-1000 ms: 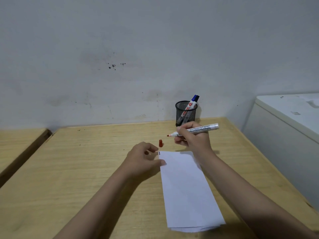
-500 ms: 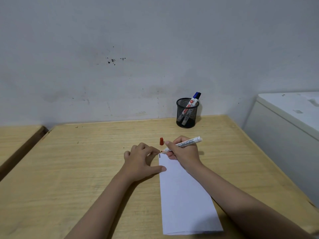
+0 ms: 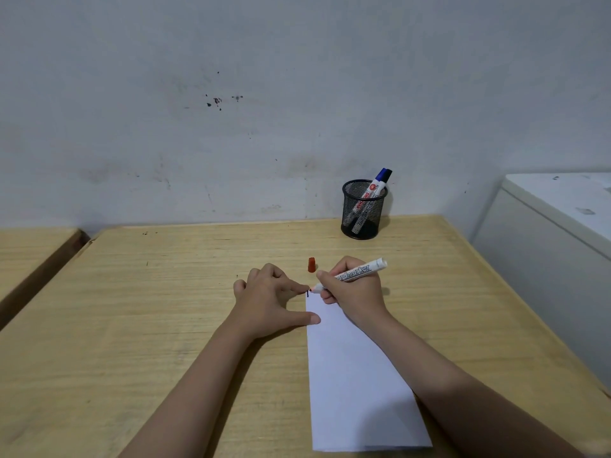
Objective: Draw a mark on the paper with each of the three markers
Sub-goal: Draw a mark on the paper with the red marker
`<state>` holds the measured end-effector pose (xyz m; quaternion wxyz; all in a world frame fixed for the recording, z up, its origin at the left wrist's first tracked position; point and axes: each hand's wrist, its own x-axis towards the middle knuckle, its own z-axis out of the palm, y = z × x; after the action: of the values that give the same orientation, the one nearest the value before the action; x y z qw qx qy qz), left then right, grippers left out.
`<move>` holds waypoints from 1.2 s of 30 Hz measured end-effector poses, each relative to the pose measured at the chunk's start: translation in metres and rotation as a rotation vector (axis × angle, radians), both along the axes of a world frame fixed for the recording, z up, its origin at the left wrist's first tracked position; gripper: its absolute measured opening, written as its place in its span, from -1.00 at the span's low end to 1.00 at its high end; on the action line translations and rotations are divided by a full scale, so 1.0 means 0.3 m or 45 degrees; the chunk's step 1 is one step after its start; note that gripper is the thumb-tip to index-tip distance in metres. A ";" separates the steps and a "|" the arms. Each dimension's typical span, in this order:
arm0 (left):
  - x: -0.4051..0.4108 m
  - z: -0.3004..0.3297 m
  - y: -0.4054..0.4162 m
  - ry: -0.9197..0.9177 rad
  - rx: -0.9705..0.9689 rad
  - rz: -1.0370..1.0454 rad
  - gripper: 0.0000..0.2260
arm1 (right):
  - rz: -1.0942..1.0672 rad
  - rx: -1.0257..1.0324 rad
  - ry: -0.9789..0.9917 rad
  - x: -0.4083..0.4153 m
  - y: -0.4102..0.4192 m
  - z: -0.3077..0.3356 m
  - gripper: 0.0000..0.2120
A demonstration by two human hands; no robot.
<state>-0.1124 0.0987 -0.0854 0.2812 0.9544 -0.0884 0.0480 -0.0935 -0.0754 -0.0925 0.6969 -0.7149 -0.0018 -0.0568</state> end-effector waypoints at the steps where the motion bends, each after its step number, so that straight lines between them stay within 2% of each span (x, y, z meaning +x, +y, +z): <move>1: 0.001 0.000 -0.001 -0.001 -0.006 0.003 -0.43 | 0.000 -0.001 -0.001 0.001 -0.001 -0.002 -0.74; 12: -0.003 0.008 -0.004 0.007 0.000 0.004 -0.45 | 0.000 -0.049 -0.014 0.006 0.000 -0.005 -0.71; 27: -0.004 0.011 -0.005 0.002 0.004 0.003 -0.48 | 0.029 0.017 0.087 0.017 -0.010 0.004 -0.76; 34: -0.013 0.013 -0.009 -0.008 0.099 -0.010 -0.44 | -0.113 0.277 0.116 0.013 -0.029 0.020 -0.73; 36: -0.013 0.020 -0.015 0.014 0.049 -0.020 -0.42 | -0.123 0.310 0.140 0.010 -0.033 0.025 -0.73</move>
<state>-0.1164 0.0940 -0.0795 0.2637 0.9591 -0.0951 0.0387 -0.0905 -0.0852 -0.0850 0.7740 -0.6263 0.0778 -0.0509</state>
